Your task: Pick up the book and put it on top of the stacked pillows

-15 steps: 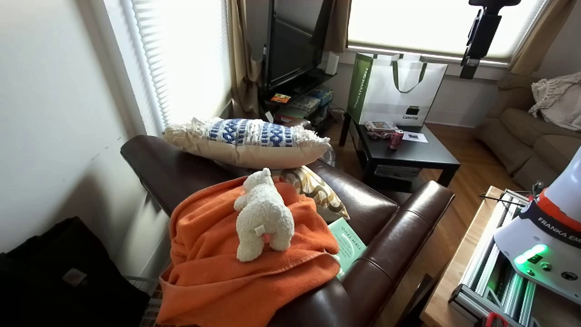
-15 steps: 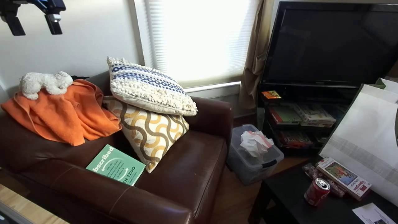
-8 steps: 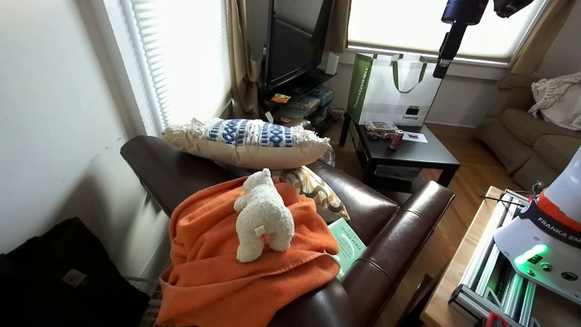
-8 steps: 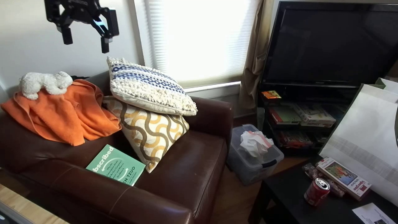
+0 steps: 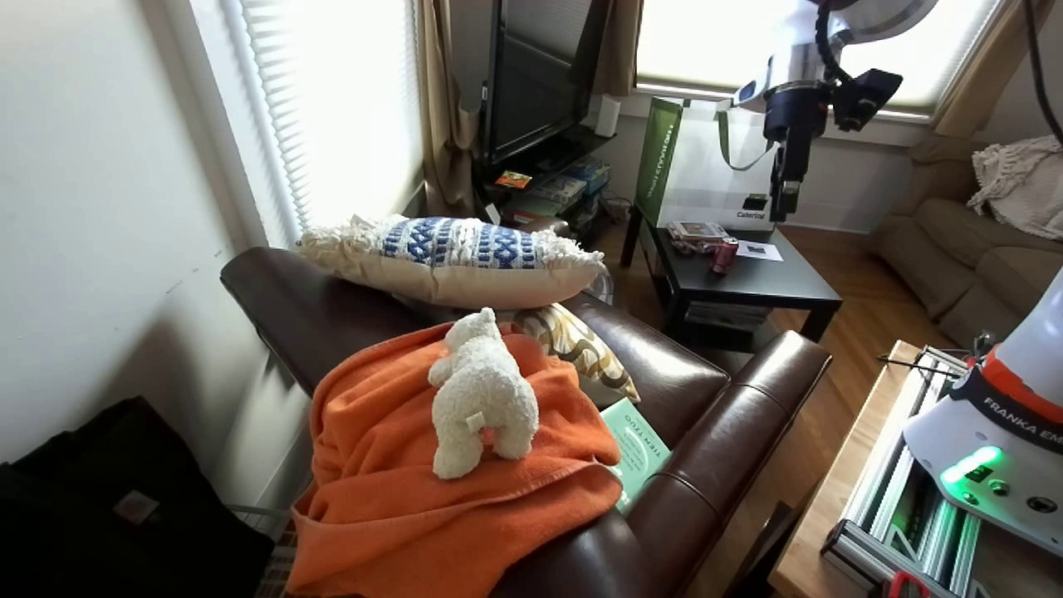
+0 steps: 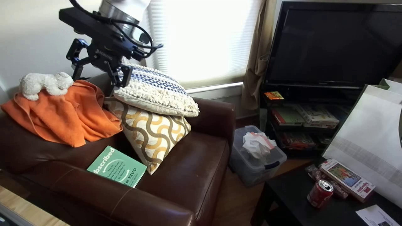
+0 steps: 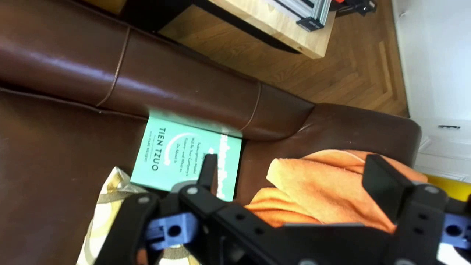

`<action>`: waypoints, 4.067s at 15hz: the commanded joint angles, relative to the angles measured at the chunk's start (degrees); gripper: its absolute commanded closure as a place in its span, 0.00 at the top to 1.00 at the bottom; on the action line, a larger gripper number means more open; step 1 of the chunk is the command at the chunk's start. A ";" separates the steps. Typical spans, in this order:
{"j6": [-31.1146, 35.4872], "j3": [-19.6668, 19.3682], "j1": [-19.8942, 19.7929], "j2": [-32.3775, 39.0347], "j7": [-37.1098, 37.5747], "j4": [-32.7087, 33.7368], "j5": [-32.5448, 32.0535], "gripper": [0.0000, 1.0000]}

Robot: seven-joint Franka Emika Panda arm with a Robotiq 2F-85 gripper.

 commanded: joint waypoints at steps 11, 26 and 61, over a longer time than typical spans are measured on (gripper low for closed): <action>17.29 2.74 -7.70 17.82 2.63 -0.47 11.34 1.00; 24.58 15.45 -10.65 43.20 20.67 10.60 18.35 1.00; 37.84 20.96 1.10 81.68 61.35 38.80 43.98 1.00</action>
